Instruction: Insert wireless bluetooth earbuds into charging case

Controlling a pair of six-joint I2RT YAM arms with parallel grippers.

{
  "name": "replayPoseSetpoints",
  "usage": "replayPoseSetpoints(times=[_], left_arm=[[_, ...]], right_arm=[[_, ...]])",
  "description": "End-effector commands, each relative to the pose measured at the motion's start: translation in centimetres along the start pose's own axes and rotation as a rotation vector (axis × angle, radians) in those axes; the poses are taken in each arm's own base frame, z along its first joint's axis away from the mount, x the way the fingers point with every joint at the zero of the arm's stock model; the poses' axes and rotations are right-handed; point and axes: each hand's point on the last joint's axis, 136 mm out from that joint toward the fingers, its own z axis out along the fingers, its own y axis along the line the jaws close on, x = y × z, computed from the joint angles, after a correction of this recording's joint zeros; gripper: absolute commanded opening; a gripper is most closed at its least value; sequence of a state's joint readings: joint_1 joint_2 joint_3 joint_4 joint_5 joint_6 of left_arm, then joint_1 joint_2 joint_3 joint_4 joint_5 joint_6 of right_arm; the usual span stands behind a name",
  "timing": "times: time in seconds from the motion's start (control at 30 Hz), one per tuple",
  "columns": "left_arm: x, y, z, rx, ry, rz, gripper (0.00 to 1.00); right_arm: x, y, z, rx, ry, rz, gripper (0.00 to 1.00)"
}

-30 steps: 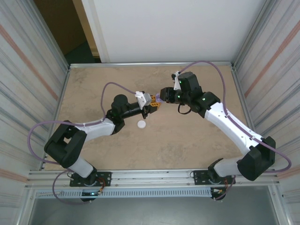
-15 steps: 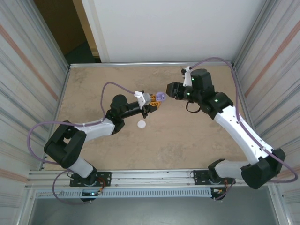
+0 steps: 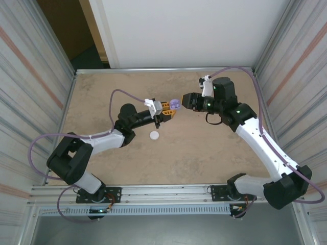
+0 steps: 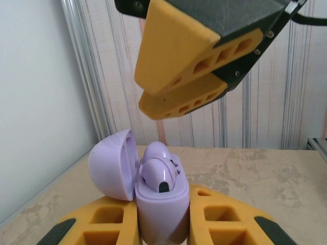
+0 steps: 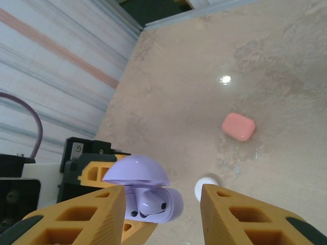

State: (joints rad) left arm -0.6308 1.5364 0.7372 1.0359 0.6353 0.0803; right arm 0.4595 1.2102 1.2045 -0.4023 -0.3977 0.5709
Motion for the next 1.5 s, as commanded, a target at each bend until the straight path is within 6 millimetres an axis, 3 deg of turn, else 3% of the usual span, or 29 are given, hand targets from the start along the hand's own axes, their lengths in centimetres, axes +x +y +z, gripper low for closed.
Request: replayPoseSetpoints(times=[0.0, 0.33, 0.63, 1.47], left_arm=[[-2.7, -1.0, -0.5, 0.027, -0.076, 0.040, 0.00], [-4.7, -2.1, -1.6, 0.113, -0.137, 0.028, 0.00], [-5.2, -2.7, -1.8, 0.183, -0.154, 0.003, 0.00], [-5.4, -2.9, -1.8, 0.205, -0.150, -0.009, 0.00]], right_arm=[[-0.2, 1.1, -0.1, -0.069, -0.011, 0.001, 0.47], [-0.2, 3.1, -2.5, -0.264, -0.028, -0.035, 0.77], [1.1, 4.8, -2.8, -0.400, 0.028, -0.091, 0.90], [3.0, 7.8, -1.6, -0.512, 0.111, -0.196, 0.86]])
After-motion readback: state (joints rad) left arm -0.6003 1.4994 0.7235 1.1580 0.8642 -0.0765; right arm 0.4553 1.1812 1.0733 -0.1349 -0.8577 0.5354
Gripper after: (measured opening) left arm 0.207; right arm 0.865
